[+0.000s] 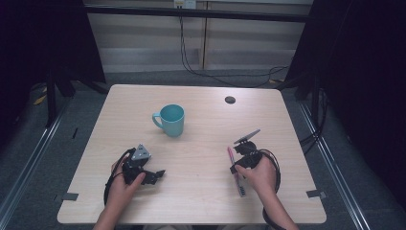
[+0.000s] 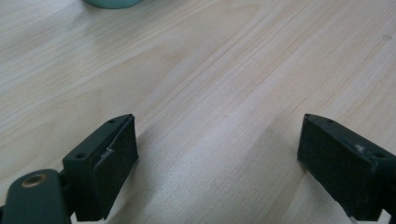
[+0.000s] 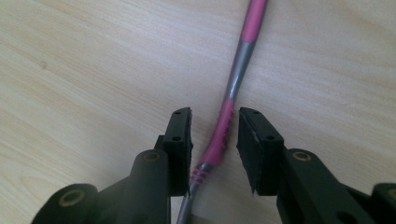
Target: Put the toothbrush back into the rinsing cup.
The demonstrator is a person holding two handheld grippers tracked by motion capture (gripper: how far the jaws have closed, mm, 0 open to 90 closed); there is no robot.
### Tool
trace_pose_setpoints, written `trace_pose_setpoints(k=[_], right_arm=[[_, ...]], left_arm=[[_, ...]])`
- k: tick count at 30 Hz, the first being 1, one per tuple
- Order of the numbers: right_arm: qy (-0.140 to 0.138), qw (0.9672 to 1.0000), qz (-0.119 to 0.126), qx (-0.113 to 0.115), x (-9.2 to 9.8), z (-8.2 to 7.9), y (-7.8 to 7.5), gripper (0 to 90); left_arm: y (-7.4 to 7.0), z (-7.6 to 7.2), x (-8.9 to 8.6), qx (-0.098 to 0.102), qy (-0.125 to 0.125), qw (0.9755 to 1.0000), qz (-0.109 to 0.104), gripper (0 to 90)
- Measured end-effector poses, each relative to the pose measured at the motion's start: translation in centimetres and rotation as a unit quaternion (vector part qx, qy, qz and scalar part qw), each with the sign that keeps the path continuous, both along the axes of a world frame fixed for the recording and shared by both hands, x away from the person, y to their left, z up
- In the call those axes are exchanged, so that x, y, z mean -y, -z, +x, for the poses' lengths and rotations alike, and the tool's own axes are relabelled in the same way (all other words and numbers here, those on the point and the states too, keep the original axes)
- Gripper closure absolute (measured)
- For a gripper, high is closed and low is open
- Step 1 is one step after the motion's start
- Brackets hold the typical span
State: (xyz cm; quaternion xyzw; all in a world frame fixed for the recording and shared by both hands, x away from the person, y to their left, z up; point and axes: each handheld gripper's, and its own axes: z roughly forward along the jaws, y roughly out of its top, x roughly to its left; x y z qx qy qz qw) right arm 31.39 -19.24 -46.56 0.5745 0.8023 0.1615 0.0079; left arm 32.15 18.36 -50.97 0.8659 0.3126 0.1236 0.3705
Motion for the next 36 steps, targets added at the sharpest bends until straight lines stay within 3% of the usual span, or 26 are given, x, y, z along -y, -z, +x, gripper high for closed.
trace_pose_setpoints(k=[11, 12, 20, 30, 36], right_arm=[[-0.004, 0.9997, -0.023, -0.009, -0.5, 0.1, 0.4, 77.8], [-0.002, 0.9997, -0.022, -0.010, -0.5, 0.2, 0.5, 82.2], [-0.002, 0.9997, -0.022, -0.010, -0.1, 0.3, 0.4, 83.2], [0.005, 0.9999, -0.008, 0.006, 1.2, 0.1, -1.6, 83.2], [-0.005, 0.9999, -0.002, 0.012, 1.9, 0.0, -2.2, 83.2]], left_arm=[[0.0, 0.0, 0.0, 0.000, 0.000, 1.0000, 0.000, 11.7], [0.0, 0.0, 0.0, 0.000, 0.000, 1.0000, -0.001, 11.7], [0.0, 0.0, 0.0, -0.001, 0.000, 1.0000, -0.002, 11.7], [0.0, 0.0, 0.0, 0.000, 0.000, 1.0000, 0.000, 11.7], [0.0, 0.0, 0.0, 0.000, -0.001, 1.0000, -0.001, 11.6]])
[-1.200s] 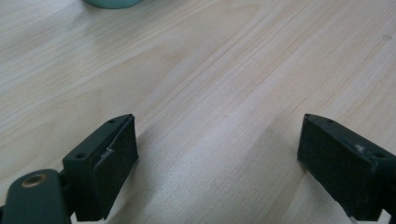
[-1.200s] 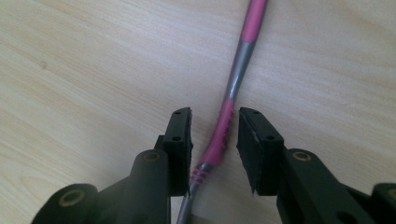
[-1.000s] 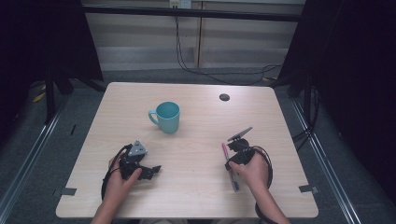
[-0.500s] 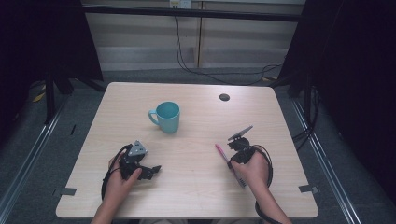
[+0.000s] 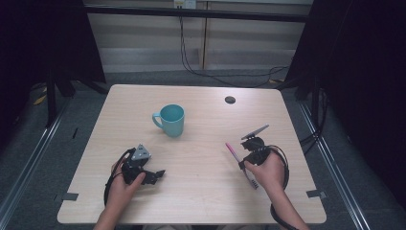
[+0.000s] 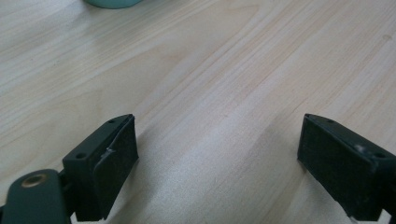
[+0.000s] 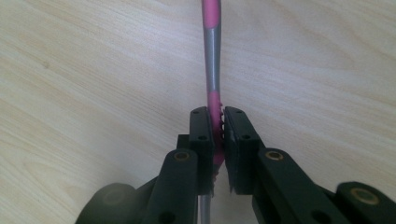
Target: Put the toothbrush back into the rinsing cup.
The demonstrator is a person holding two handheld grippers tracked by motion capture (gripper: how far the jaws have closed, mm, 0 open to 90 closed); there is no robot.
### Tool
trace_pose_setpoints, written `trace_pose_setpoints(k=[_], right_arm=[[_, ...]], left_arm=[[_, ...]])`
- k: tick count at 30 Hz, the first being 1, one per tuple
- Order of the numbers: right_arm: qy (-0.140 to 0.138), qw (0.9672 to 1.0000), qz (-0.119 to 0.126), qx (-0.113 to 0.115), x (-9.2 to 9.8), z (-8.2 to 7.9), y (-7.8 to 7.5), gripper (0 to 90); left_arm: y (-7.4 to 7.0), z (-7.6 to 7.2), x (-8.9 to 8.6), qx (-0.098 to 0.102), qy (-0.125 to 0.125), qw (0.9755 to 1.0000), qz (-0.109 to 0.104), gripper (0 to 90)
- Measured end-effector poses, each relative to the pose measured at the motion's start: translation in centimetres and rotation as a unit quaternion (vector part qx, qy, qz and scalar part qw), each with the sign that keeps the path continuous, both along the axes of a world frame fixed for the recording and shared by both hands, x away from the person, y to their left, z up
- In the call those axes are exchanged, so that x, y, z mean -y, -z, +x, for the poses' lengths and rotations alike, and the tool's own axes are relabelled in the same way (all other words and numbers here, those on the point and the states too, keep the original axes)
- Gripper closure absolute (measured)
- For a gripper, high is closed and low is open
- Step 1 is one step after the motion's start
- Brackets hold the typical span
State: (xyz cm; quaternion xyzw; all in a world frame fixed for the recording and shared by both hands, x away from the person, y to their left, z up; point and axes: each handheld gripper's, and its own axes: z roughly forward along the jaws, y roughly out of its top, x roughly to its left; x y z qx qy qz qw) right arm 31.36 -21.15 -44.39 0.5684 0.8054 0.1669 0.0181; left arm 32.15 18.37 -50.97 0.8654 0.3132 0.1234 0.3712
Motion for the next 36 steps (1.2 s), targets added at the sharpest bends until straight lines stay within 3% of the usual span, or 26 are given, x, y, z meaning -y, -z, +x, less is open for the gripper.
trace_pose_setpoints(k=[16, 19, 25, 26, 32, 36], right_arm=[[-0.055, 0.9984, 0.009, 0.001, -0.7, 0.6, -1.1, 83.2], [-0.062, 0.9980, 0.008, 0.003, -0.9, 0.6, -1.2, 83.2], [-0.069, 0.9976, 0.005, 0.003, -1.2, 0.6, -1.5, 83.2], [-0.075, 0.9972, 0.003, 0.004, -1.3, 0.6, -1.7, 83.2], [-0.090, 0.9959, -0.002, 0.000, -1.6, 0.7, -2.3, 83.2], [-0.100, 0.9950, 0.001, -0.004, -1.9, 0.7, -2.5, 83.2]], left_arm=[[0.0, 0.0, -0.1, -0.003, 0.005, 1.0000, 0.001, 10.8], [-0.1, 0.1, -0.2, 0.000, 0.006, 1.0000, 0.002, 14.0], [-0.6, 0.4, 0.0, -0.018, 0.007, 0.9996, 0.018, 16.5], [-0.9, 0.5, 0.1, -0.023, 0.014, 0.9992, 0.029, 18.2], [-2.5, 0.8, 1.1, -0.010, 0.030, 0.9983, 0.049, 19.1], [-3.8, 1.1, 2.1, 0.004, 0.049, 0.9963, 0.070, 19.2]])
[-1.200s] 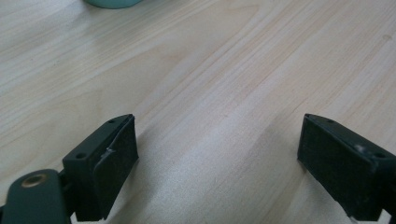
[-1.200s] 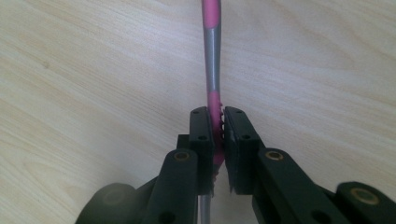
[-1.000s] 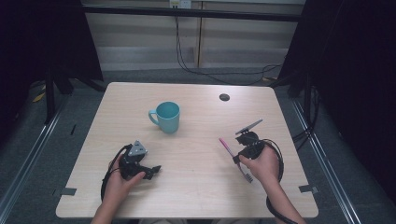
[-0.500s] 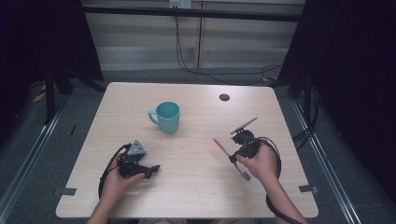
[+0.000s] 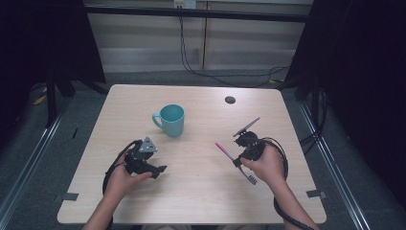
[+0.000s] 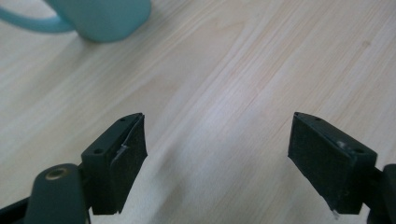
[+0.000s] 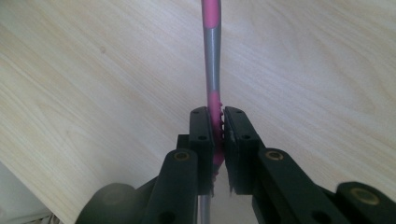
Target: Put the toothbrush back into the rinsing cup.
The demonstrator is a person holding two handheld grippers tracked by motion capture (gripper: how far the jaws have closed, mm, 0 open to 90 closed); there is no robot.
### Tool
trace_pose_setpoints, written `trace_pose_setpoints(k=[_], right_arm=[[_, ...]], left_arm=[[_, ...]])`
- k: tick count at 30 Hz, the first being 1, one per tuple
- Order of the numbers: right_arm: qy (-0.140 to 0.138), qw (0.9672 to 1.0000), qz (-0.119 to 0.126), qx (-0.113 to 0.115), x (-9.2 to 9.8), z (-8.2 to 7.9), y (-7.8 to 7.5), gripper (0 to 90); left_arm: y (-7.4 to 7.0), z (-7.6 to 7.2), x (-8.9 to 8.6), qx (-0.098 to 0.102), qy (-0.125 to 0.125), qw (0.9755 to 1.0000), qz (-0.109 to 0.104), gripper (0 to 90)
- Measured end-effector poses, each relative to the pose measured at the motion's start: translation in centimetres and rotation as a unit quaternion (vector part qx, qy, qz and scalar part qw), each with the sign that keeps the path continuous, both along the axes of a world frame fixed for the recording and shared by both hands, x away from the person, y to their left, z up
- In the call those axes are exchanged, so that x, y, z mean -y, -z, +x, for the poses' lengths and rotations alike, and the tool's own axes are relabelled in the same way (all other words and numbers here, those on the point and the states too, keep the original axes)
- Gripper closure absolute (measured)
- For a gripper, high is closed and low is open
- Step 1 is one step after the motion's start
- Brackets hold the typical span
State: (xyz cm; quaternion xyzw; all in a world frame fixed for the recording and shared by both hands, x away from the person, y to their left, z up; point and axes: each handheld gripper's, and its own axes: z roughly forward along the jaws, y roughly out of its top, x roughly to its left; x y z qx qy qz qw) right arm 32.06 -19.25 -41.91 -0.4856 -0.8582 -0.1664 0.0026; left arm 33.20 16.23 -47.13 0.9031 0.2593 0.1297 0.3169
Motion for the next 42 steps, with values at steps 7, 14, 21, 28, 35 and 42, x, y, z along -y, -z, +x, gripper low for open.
trace_pose_setpoints(k=[7, 14, 21, 28, 35, 42], right_arm=[[-0.014, 0.9999, -0.002, -0.009, -0.7, 0.1, 0.0, 83.2], [-0.022, 0.9997, 0.002, -0.013, -1.2, 0.3, -0.3, 83.2], [-0.031, 0.9994, 0.008, -0.013, -1.8, 0.4, -0.6, 83.2], [-0.040, 0.9989, 0.015, -0.016, -2.5, 0.3, -0.8, 83.2], [-0.051, 0.9984, 0.014, -0.018, -3.2, 0.3, -1.1, 83.2], [-0.061, 0.9978, 0.018, -0.018, -3.7, 0.1, -1.1, 83.2]], left_arm=[[-1.1, 0.3, 1.9, 0.009, 0.032, 0.9990, 0.029, 19.8], [-1.8, 0.2, 3.7, 0.020, 0.056, 0.9973, 0.044, 19.9], [-2.5, 0.2, 5.1, 0.032, 0.072, 0.9955, 0.053, 19.9], [-2.8, 0.3, 6.6, 0.038, 0.090, 0.9927, 0.071, 20.0], [-3.6, 0.3, 8.3, 0.054, 0.112, 0.9888, 0.082, 20.0], [-4.3, 0.2, 9.3, 0.068, 0.126, 0.9858, 0.088, 20.0]])
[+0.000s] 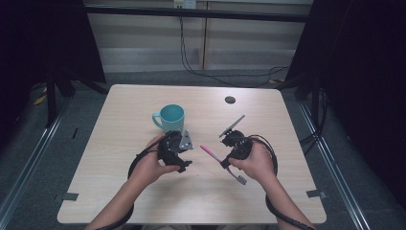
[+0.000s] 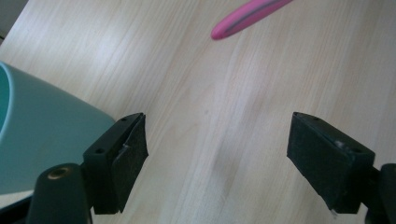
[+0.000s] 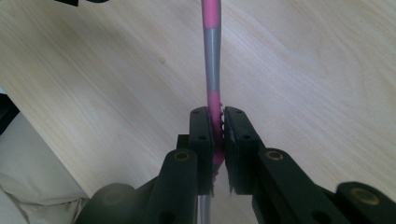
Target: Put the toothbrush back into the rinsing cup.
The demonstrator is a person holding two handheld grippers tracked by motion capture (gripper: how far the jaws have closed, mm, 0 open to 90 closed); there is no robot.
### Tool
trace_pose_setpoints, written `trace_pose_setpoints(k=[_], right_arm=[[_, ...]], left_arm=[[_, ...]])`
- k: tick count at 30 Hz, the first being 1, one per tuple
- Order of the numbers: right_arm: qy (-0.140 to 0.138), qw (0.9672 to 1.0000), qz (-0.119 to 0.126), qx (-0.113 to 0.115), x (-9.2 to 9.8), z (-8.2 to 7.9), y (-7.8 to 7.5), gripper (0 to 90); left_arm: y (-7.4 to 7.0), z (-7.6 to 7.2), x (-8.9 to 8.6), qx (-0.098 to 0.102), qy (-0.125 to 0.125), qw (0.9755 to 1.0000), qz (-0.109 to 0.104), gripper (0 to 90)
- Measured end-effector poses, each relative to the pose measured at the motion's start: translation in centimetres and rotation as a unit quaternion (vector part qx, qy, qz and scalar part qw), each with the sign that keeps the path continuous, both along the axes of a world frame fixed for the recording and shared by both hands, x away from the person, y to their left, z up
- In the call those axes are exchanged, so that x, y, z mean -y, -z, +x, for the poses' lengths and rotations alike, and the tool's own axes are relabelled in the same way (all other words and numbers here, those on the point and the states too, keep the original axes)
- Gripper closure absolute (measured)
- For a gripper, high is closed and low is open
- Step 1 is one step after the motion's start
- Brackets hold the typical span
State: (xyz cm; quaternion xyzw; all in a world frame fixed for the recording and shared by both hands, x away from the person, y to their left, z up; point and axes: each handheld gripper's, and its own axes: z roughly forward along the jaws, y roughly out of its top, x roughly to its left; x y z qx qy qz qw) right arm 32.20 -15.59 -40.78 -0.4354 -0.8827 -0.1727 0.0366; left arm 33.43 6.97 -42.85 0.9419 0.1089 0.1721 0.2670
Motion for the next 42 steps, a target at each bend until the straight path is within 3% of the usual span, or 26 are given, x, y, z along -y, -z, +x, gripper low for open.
trace_pose_setpoints(k=[5, 11, 16, 20, 32, 42], right_arm=[[-0.009, 0.9999, 0.006, -0.001, -0.3, 0.0, 0.1, 83.2], [-0.015, 0.9998, 0.009, -0.003, -0.7, 0.0, -0.1, 83.2], [-0.020, 0.9997, 0.011, -0.008, -0.9, 0.0, 0.1, 83.2], [-0.023, 0.9995, 0.015, -0.014, -1.1, -0.1, 0.3, 83.2], [-0.027, 0.9993, 0.019, -0.019, -1.6, -0.1, 0.4, 83.2], [-0.042, 0.9985, 0.028, -0.023, -1.8, 0.2, 0.5, 83.2]], left_arm=[[-0.3, -0.1, 1.4, 0.011, 0.030, 0.9994, 0.014, 20.0], [-0.6, -0.2, 2.7, 0.015, 0.048, 0.9986, 0.012, 21.2], [-0.6, -0.2, 3.2, 0.018, 0.071, 0.9967, 0.034, 23.8], [-0.6, -0.4, 3.6, 0.022, 0.085, 0.9956, 0.032, 25.8], [-0.4, -0.3, 3.7, 0.014, 0.103, 0.9938, 0.040, 36.0], [-0.1, -0.6, 3.8, 0.025, 0.131, 0.9893, 0.059, 49.8]])
